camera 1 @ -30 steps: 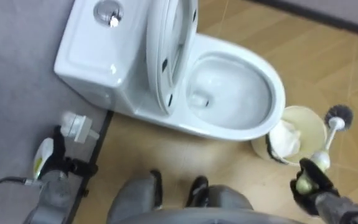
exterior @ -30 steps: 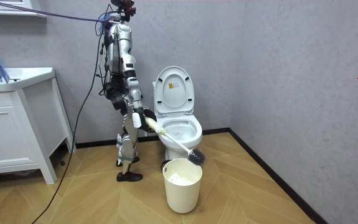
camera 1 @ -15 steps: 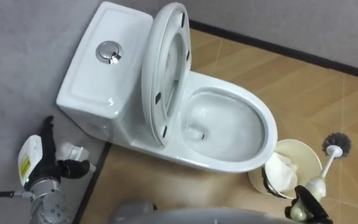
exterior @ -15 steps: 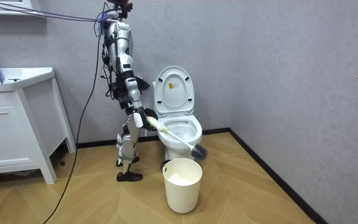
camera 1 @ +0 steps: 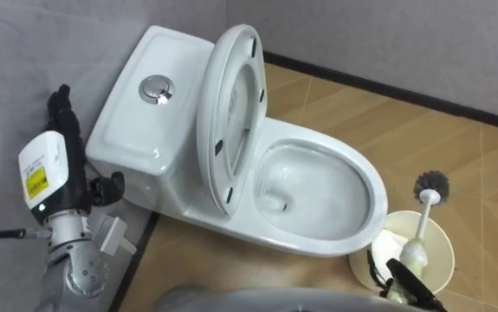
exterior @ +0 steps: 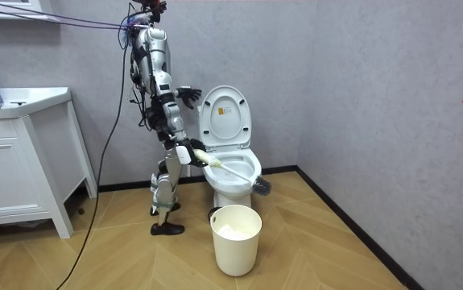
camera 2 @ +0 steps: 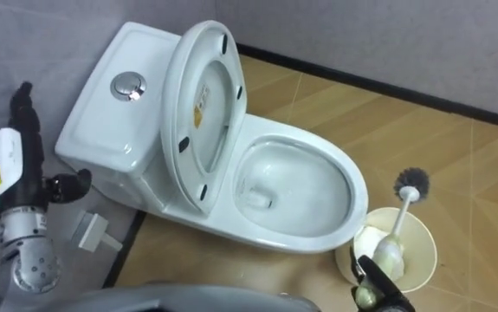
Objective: Brush toilet
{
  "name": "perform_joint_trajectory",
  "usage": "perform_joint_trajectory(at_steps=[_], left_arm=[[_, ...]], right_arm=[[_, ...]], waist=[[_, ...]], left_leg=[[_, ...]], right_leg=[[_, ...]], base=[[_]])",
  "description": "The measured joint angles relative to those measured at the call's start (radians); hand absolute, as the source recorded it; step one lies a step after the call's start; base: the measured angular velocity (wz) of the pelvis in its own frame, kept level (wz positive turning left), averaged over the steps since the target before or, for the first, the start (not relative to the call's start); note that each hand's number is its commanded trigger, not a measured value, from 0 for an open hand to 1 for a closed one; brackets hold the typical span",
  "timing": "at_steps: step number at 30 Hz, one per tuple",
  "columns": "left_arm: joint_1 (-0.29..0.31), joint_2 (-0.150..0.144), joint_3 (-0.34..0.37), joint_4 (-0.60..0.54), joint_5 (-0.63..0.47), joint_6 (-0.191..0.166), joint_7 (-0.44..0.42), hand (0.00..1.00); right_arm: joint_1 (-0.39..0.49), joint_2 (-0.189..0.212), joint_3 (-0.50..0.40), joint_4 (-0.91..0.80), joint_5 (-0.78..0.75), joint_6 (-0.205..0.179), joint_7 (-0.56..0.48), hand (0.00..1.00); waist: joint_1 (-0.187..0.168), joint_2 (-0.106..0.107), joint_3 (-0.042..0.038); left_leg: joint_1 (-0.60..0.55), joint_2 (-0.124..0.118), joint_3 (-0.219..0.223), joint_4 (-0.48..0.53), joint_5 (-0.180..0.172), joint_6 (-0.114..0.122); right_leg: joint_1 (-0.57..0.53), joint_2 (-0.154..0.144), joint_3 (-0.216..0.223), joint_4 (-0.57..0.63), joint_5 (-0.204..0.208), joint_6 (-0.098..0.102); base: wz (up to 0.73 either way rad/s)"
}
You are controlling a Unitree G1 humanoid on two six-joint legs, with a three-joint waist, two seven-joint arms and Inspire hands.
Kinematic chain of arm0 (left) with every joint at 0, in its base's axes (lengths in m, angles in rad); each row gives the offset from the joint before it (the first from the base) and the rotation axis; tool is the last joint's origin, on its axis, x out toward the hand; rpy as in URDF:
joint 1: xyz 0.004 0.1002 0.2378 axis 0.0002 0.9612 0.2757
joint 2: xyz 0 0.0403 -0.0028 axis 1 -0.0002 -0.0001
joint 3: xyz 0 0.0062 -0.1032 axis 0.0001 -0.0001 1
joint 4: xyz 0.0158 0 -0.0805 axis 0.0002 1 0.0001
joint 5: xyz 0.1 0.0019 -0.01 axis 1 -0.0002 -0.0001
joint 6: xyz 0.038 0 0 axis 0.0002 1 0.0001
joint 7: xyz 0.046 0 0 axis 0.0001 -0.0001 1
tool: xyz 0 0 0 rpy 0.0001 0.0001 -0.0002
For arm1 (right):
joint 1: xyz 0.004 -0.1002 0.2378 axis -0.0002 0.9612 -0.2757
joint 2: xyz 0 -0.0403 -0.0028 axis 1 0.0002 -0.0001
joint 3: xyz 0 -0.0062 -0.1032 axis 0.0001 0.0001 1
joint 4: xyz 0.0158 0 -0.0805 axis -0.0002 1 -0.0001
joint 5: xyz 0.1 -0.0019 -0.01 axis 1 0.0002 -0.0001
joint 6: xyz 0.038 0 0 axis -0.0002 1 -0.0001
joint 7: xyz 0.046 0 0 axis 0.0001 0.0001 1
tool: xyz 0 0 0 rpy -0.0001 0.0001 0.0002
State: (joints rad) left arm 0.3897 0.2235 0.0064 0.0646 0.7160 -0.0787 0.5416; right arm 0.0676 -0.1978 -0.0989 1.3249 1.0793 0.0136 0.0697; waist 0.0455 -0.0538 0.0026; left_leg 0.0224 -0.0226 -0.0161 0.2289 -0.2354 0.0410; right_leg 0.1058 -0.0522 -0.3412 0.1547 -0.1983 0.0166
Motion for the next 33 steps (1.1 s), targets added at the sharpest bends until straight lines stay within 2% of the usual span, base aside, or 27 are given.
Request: perform_joint_trajectory(at_steps=[4, 7, 11, 13, 16, 20, 22, 26, 29, 31, 33], left_arm=[[-0.005, 0.0, -0.008, 0.009, 0.02, -0.001, -0.003, 0.0], [-0.01, 0.001, -0.043, 0.081, 0.026, 0.004, -0.024, 0.0], [-0.008, 0.001, -0.077, 0.186, 0.025, 0.012, -0.122, 0.0], [-0.007, 0.003, -0.09, 0.214, 0.043, 0.023, -0.14, 0.0], [-0.009, 0.026, -0.09, 0.232, 0.065, 0.028, -0.172, 0.0], [-0.029, 0.055, -0.1, 0.282, 0.082, 0.037, -0.203, 0.0], [-0.037, 0.069, -0.107, 0.297, 0.082, 0.045, -0.206, 0.0], [-0.054, 0.078, -0.109, 0.312, 0.082, 0.067, -0.226, 0.0], [-0.067, 0.085, -0.108, 0.313, 0.083, 0.083, -0.25, 0.0], [-0.071, 0.1, -0.11, 0.314, 0.086, 0.086, -0.266, 0.0], [-0.071, 0.127, -0.111, 0.321, 0.119, 0.086, -0.271, 0.0]], right_arm=[[-0.013, 0.0, 0.001, -0.005, -0.061, -0.001, 0.021, 1.0], [-0.027, -0.002, 0.001, -0.004, -0.153, -0.001, 0.023, 1.0], [-0.048, -0.004, 0.012, -0.004, -0.317, 0.0, 0.037, 1.0], [-0.062, -0.009, 0.021, -0.005, -0.362, 0.0, 0.048, 1.0], [-0.089, -0.037, 0.026, -0.01, -0.427, 0.011, 0.071, 1.0], [-0.128, -0.082, 0.037, -0.006, -0.543, 0.011, 0.119, 1.0], [-0.132, -0.088, 0.036, -0.013, -0.569, 0.013, 0.132, 1.0], [-0.137, -0.115, 0.038, -0.047, -0.66, 0.062, 0.137, 1.0], [-0.142, -0.128, 0.044, -0.087, -0.733, 0.073, 0.135, 1.0], [-0.147, -0.135, 0.058, -0.115, -0.783, 0.074, 0.135, 1.0], [-0.162, -0.141, 0.068, -0.132, -0.858, 0.074, 0.134, 1.0]], waist=[[-0.011, 0.007, 0.0016], [-0.021, 0.009, 0.0036], [-0.019, 0.002, 0.006], [-0.02, 0.0, 0.0057], [-0.019, -0.001, 0.0059], [-0.034, 0.012, -0.0011], [-0.041, 0.011, -0.0014], [-0.044, 0.013, -0.0031], [-0.043, 0.012, -0.0035], [-0.042, 0.009, -0.004], [-0.044, 0.001, -0.004]], left_leg=[[0.015, -0.003, 0.012, -0.015, 0.001, -0.001], [0.031, -0.004, 0.013, -0.019, 0.002, 0.0], [0.036, -0.003, 0.029, -0.027, 0.003, 0.002], [0.035, 0.003, 0.035, -0.029, 0.003, 0.002], [0.037, 0.002, 0.034, -0.032, 0.004, 0.003], [0.052, 0.002, 0.035, -0.042, 0.008, 0.003], [0.06, 0.001, 0.037, -0.062, 0.02, 0.001], [0.062, -0.005, 0.042, -0.068, 0.03, -0.001], [0.063, -0.005, 0.047, -0.065, 0.033, 0.0], [0.063, -0.004, 0.052, -0.065, 0.034, -0.001], [0.062, -0.003, 0.054, -0.068, 0.035, -0.001]], right_leg=[[0.008, 0.002, 0.02, -0.006, 0.001, -0.001], [0.019, 0.001, 0.034, -0.007, 0.0, -0.001], [0.014, 0.001, 0.039, -0.007, 0.0, -0.001], [0.011, 0.001, 0.04, -0.006, 0.001, 0.0], [0.013, 0.0, 0.04, -0.004, 0.001, 0.0], [0.018, 0.0, 0.037, -0.004, 0.001, 0.001], [0.02, -0.001, 0.036, -0.003, 0.002, 0.0], [0.024, -0.001, 0.038, 0.001, 0.003, -0.002], [0.024, -0.001, 0.041, 0.001, 0.004, -0.005], [0.02, -0.001, 0.043, 0.003, 0.005, -0.005], [0.023, -0.001, 0.043, 0.001, 0.005, -0.007]], base=[[-0.1], [-0.09], [-0.07], [-0.11], [-0.01], [0.0], [0.0], [-0.01], [-0.04], [-0.06], [-0.04]])
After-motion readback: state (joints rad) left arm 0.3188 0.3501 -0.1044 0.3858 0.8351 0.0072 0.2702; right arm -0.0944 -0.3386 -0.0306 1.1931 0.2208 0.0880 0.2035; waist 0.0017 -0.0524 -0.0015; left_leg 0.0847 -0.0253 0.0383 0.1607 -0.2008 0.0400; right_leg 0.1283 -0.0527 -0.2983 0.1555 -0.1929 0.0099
